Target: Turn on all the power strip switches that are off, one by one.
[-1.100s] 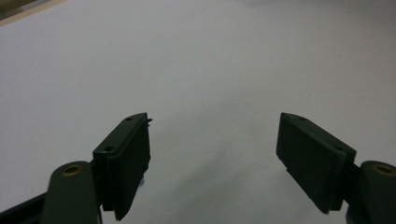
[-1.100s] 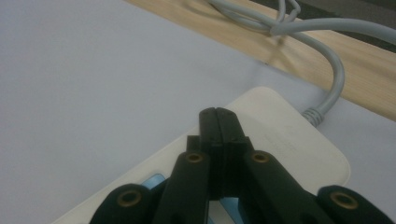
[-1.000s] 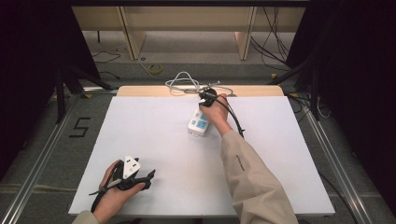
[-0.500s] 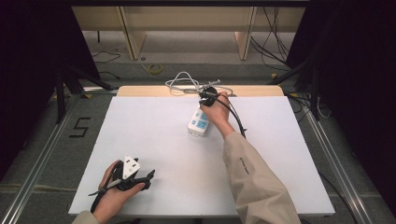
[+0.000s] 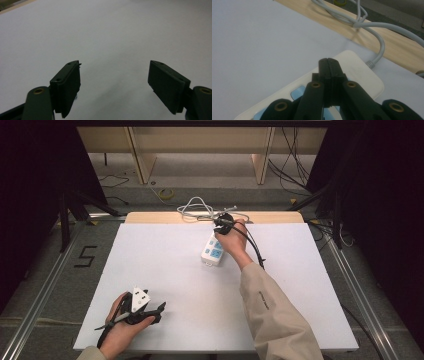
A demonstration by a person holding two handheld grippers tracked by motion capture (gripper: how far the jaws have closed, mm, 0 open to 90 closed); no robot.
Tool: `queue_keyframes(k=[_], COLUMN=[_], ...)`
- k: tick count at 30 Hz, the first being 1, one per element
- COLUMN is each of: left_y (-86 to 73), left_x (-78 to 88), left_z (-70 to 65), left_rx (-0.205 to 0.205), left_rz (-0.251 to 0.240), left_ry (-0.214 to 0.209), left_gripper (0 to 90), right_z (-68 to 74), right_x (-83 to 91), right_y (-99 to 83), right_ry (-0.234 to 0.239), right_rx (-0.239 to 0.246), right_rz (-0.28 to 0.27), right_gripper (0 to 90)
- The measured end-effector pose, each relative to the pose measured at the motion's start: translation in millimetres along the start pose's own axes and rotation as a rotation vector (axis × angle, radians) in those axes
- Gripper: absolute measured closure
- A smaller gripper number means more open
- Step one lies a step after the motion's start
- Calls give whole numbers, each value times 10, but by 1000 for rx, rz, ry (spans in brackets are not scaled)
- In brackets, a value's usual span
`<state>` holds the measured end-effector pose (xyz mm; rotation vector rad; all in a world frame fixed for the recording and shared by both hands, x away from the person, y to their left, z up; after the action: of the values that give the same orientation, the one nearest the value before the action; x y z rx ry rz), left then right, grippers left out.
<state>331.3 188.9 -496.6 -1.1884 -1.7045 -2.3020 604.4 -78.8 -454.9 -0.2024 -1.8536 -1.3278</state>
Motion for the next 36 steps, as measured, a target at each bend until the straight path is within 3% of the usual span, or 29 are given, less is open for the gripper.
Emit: queue_keyframes(k=[17, 36], left_y=[0, 1], left_x=[-1, -4], left_z=[-9, -14], left_rx=[-4, -5], left_rz=[4, 6], left_ry=[2, 0], left_gripper=[260, 260], right_z=[-3, 119], right_x=[107, 172], right_y=[-72, -131], right_ry=[2, 34], right_rx=[3, 17], right_rz=[12, 20], right_gripper=[900, 900])
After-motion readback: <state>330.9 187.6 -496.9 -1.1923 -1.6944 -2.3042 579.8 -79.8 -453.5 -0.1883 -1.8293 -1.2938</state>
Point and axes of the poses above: each handheld gripper's, and its own axes: x roughly backward along the jaws, y roughly out of its top, z roughly to its left, the point moved 2 cm from there along -x, roughly forward along the jaws, and after that the axes turned 4 degrees about -y, right-handed, at the moved point
